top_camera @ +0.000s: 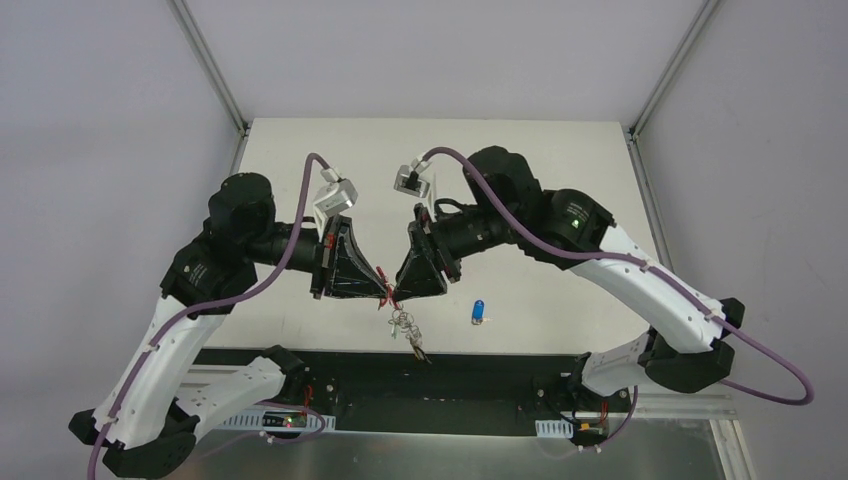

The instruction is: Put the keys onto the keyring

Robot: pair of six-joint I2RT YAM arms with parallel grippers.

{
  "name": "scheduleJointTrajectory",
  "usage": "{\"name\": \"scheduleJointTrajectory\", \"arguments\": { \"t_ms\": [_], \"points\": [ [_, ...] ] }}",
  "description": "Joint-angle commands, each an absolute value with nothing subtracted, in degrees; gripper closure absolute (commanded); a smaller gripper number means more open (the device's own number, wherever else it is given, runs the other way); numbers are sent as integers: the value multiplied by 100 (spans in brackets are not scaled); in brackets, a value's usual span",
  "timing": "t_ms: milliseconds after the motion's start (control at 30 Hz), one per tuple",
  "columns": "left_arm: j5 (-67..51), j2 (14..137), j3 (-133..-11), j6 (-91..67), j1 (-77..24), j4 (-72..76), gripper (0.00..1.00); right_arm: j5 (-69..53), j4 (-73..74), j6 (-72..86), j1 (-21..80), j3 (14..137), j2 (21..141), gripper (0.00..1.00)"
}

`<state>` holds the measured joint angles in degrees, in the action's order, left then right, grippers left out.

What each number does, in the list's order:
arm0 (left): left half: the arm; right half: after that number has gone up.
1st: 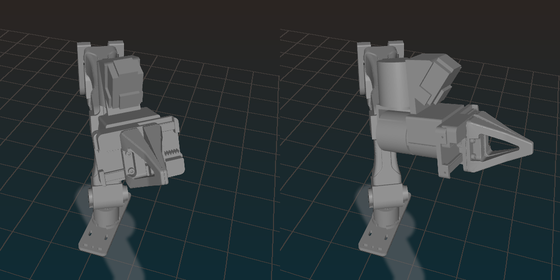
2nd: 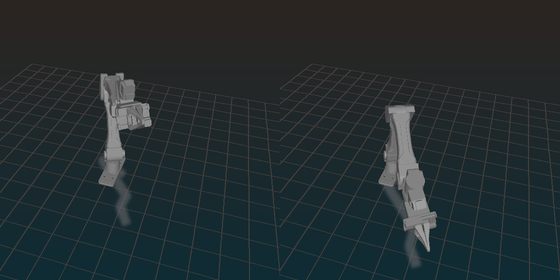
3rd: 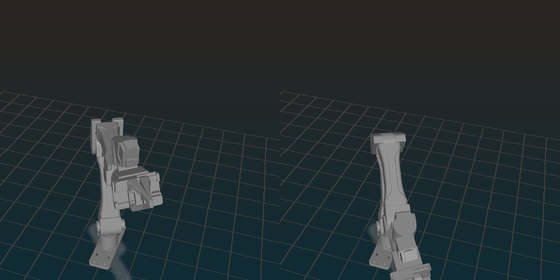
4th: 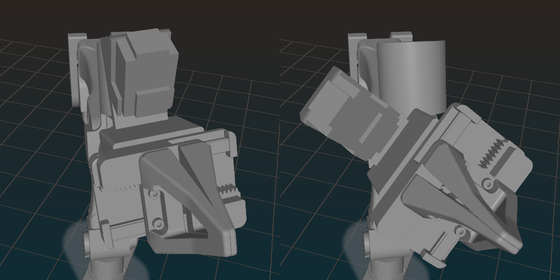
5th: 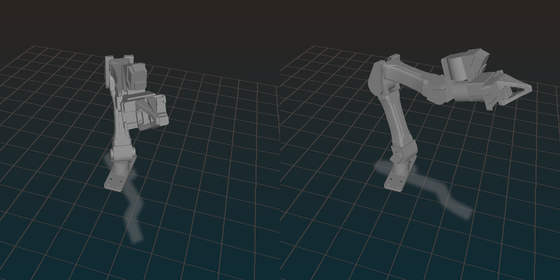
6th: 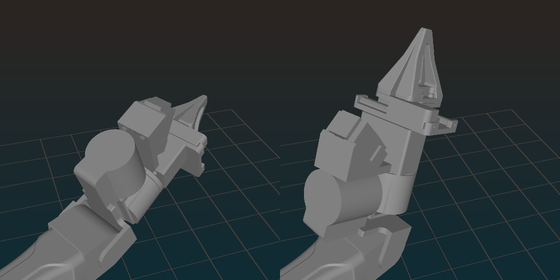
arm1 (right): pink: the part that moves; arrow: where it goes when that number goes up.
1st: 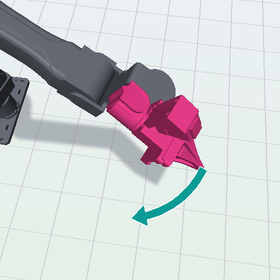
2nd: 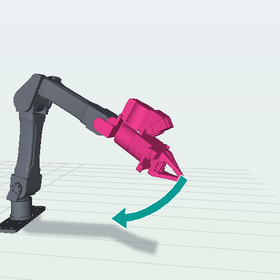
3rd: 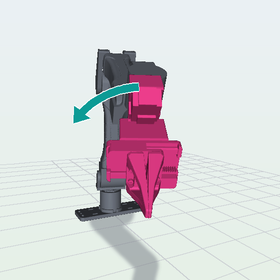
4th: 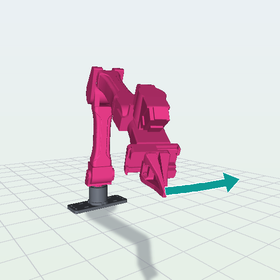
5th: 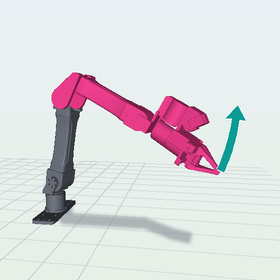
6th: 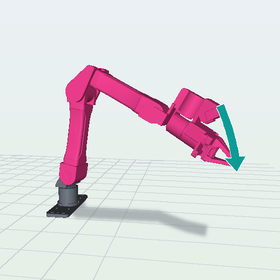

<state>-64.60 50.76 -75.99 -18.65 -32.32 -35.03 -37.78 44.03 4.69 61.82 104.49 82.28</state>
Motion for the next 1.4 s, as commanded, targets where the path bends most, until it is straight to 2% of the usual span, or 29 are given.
{"name": "scheduleJointTrajectory", "arguments": {
  "t_ms": [0, 67, 167, 533, 833, 1033, 1200, 1367],
  "points": [
    [-5973, 4820, -7752, -1372, -3278, -3340, 100, -3503, 3784, -42, 6216, 10223, 7476, 49],
    [-5796, 4699, -7744, -1263, -3277, -3328, 100, -3354, 3663, -290, 6218, 10091, 7292, 44],
    [-5606, 4520, -7701, -1106, -3278, -3218, 100, -3200, 3549, -609, 6222, 9957, 7127, 43],
    [-5047, 3276, -6688, -1141, -3278, -1298, 100, -3076, 2862, -2183, 6277, 9392, 7002, 45],
    [-4567, 2990, -6323, -1137, -3278, -1022, 100, -3180, 2900, -2687, 6644, 9714, 7315, 45],
    [-4195, 3055, -6417, -1021, -3278, -1342, 100, -2278, 2958, -2760, 7224, 9773, 7458, 46],
    [-4037, 3178, -6668, -990, -3278, -1714, 100, -981, 2846, -2491, 7594, 9818, 7567, 47],
    [-3984, 3139, -6761, -1045, -3278, -1830, 100, 248, 2078, -2476, 7913, 9196, 7390, 47]
  ]
}}
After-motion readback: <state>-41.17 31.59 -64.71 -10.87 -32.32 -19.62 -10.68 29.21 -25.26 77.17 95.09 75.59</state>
